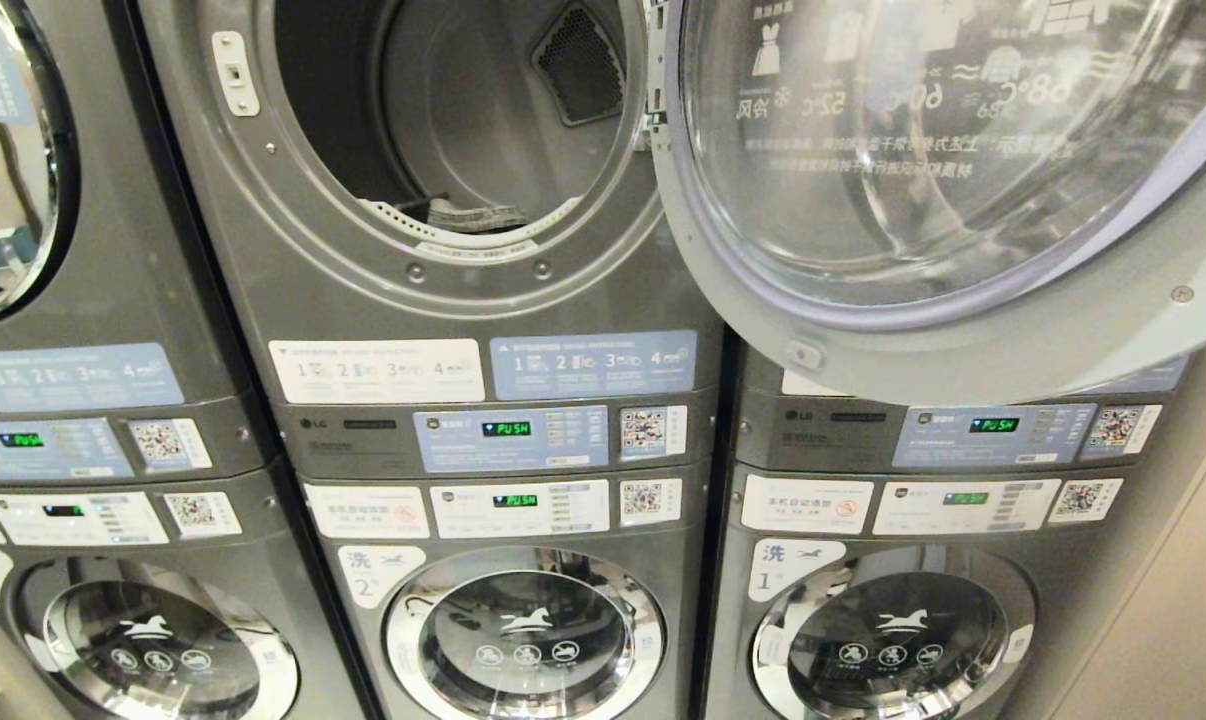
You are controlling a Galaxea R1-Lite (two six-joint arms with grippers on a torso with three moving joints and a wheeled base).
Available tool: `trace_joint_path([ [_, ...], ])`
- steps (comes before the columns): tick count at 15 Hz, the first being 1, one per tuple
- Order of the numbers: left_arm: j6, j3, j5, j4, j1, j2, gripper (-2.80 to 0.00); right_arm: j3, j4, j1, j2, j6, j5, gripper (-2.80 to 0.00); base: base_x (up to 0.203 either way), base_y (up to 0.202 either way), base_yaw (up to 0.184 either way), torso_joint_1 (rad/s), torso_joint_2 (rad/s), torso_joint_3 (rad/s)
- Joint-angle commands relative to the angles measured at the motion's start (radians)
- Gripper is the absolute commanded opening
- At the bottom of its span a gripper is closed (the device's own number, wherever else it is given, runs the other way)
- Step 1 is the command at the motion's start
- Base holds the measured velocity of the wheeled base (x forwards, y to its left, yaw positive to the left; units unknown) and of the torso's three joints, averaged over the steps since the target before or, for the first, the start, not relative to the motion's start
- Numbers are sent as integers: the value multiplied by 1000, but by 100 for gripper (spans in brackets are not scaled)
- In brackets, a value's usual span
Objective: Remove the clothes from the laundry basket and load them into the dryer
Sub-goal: Close the dryer
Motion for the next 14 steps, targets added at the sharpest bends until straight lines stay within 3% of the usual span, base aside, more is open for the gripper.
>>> trace_joint_path([
  [1, -1, 29, 1, -1, 0, -2, -280, 73, -6, 86, -132, -1, 6, -280, 0, 0, 0, 0, 0, 0],
  [5, -1, 29, 1, -1, 0, 0, -280, 112, -1, 265, -235, -9, 14, -280, 0, 0, 0, 0, 0, 0],
  [9, -1, 29, 1, -1, 0, 0, -280, 23, 49, 394, -192, -61, 87, -280, 0, 0, 0, 0, 0, 0],
  [12, -1, 29, 1, -1, 0, -2, -280, -46, 180, 587, -99, -241, 65, -280, 0, 0, 0, 0, 0, 0],
  [14, -1, 29, 1, -1, 0, -2, -280, -70, 251, 711, -15, -380, 0, -280, 0, 0, 0, 0, 0, 0],
])
